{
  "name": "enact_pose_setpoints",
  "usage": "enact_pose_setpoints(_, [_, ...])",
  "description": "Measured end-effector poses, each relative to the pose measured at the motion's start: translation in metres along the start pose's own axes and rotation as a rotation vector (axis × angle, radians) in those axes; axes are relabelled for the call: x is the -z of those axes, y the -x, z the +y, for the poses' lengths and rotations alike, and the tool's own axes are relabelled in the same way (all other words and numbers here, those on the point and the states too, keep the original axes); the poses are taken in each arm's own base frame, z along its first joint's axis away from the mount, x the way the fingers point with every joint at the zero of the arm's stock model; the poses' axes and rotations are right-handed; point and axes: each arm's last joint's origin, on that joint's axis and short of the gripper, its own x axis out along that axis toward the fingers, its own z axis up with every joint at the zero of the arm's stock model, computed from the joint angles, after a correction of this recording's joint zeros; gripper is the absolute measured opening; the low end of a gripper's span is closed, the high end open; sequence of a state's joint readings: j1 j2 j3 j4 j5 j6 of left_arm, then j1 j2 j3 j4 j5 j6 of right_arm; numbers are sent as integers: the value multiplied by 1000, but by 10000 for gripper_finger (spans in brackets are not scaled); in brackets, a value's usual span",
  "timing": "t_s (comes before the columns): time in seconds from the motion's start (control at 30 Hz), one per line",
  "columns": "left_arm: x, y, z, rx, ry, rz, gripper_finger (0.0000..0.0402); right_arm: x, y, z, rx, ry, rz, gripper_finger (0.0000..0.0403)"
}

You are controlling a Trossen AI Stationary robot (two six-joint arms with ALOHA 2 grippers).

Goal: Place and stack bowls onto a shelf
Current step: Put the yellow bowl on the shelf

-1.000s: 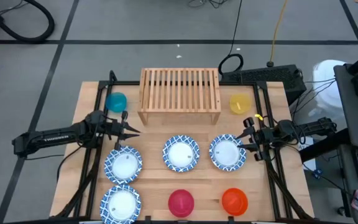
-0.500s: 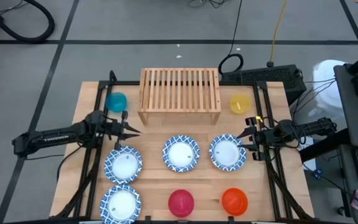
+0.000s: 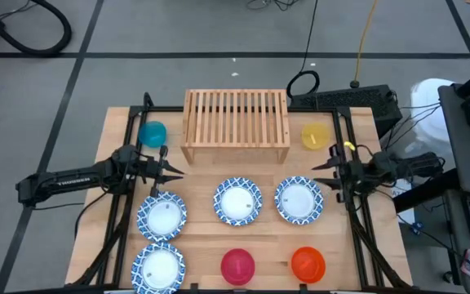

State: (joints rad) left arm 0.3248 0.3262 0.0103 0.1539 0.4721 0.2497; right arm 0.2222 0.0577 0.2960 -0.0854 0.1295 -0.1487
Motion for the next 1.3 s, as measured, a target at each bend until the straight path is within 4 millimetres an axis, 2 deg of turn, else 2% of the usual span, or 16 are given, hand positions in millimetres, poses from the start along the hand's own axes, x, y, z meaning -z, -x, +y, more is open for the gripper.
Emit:
enact_pose_setpoints(0.17, [0,0,0,-1,-3,-5,67,-49,5,-8,-4,6,31,141])
enact_pose_setpoints(0.43, [-1,0,0,-2,-3,-6,67,-94,-2,-14,-27,-92,346,141])
enact_pose_setpoints(0.63, [-1,0,0,-1,-3,-6,67,-119,-18,-16,0,-218,524,141])
enact_pose_setpoints(0.87, [-1,0,0,-2,-3,-6,67,-133,-29,-16,8,-285,441,141])
enact_pose_setpoints(1.13, [-1,0,0,-2,-3,-6,67,-133,-35,-15,12,-294,427,141])
enact_pose_setpoints(1.3, [-1,0,0,-1,-3,-6,67,-132,-47,-13,0,-322,399,141])
